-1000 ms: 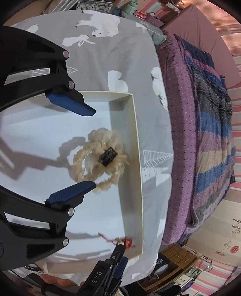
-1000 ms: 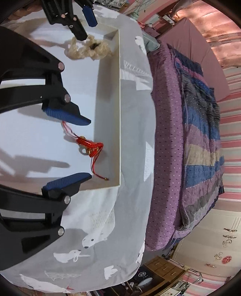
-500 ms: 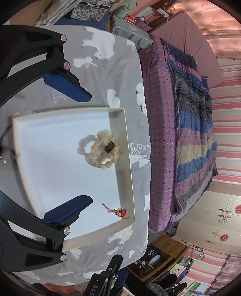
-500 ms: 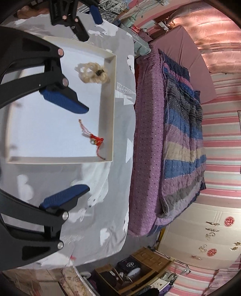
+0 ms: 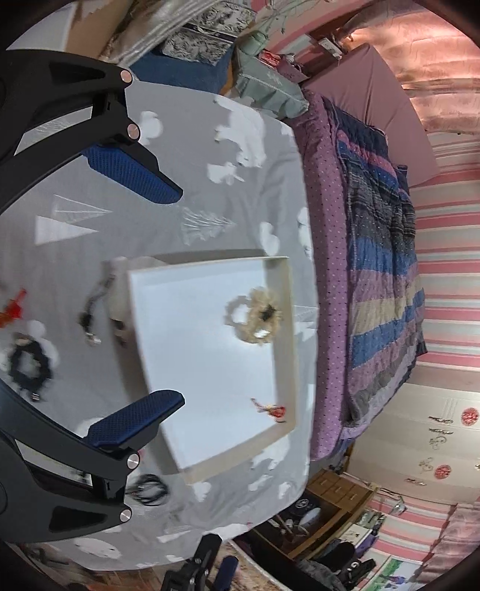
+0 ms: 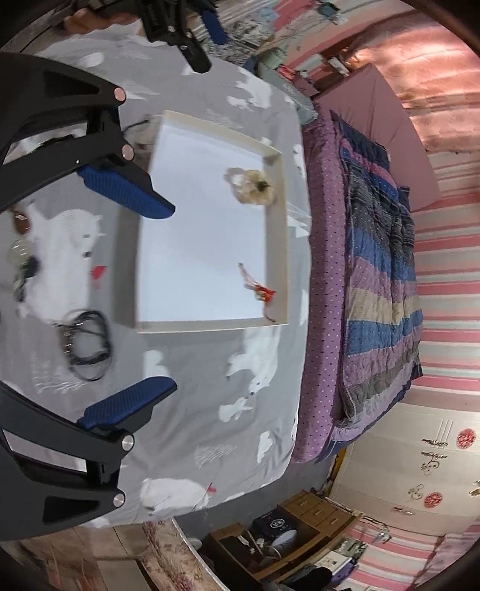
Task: Organize jewelry
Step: 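Lift both tools out of the tray toward the remaining jewelry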
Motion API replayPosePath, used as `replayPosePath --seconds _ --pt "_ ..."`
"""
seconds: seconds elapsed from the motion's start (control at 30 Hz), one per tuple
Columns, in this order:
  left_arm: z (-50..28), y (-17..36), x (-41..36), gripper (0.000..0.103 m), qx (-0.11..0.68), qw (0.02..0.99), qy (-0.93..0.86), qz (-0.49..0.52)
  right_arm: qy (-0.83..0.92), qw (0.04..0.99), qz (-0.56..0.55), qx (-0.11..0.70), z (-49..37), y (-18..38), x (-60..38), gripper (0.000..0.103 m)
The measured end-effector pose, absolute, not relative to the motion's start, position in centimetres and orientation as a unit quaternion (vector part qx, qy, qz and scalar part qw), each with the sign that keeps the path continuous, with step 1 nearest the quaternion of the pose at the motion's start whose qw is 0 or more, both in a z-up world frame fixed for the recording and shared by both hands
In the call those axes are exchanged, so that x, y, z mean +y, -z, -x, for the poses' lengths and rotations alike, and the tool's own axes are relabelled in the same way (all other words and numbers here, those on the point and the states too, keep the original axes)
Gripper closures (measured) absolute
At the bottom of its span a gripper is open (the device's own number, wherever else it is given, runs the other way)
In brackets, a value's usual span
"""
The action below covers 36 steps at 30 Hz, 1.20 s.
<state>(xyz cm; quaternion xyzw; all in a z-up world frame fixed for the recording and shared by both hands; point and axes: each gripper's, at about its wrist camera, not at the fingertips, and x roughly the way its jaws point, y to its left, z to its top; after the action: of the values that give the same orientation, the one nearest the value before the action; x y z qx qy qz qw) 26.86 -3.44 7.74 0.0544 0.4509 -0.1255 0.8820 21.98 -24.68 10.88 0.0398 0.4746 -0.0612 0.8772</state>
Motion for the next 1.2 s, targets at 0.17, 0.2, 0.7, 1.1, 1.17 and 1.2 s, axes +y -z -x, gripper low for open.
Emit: replayPosePath --seconds 0.17,0.2,0.7,1.1,1.17,1.2 --pt "-23.6 -6.9 -2.2 0.003 0.463 0.874 0.133 -0.057 0.065 0.87 -0.024 0.488 -19.0 -10.4 -24.2 0.015" --pt "-23.0 -6.7 -2.2 0.003 0.463 0.874 0.135 -0.06 0.066 0.869 -0.023 0.489 -18.3 -10.4 -24.2 0.015" --pt "-18.1 -3.1 -0.3 0.003 0.488 0.858 0.154 -0.055 0.047 0.859 -0.002 0.509 -13.4 -7.3 -21.9 0.015" --pt "-15.5 1.2 0.4 0.003 0.517 0.841 0.138 -0.076 0.033 0.833 -0.007 0.552 -12.3 -2.2 -21.3 0.015" --pt "-15.1 2.2 0.3 0.003 0.523 0.837 0.139 -0.084 0.033 0.829 -0.008 0.559 -12.2 -1.1 -21.2 0.015" --pt "-15.0 2.8 0.2 0.003 0.524 0.836 0.137 -0.089 0.033 0.827 -0.01 0.562 -12.2 -0.7 -21.2 0.015"
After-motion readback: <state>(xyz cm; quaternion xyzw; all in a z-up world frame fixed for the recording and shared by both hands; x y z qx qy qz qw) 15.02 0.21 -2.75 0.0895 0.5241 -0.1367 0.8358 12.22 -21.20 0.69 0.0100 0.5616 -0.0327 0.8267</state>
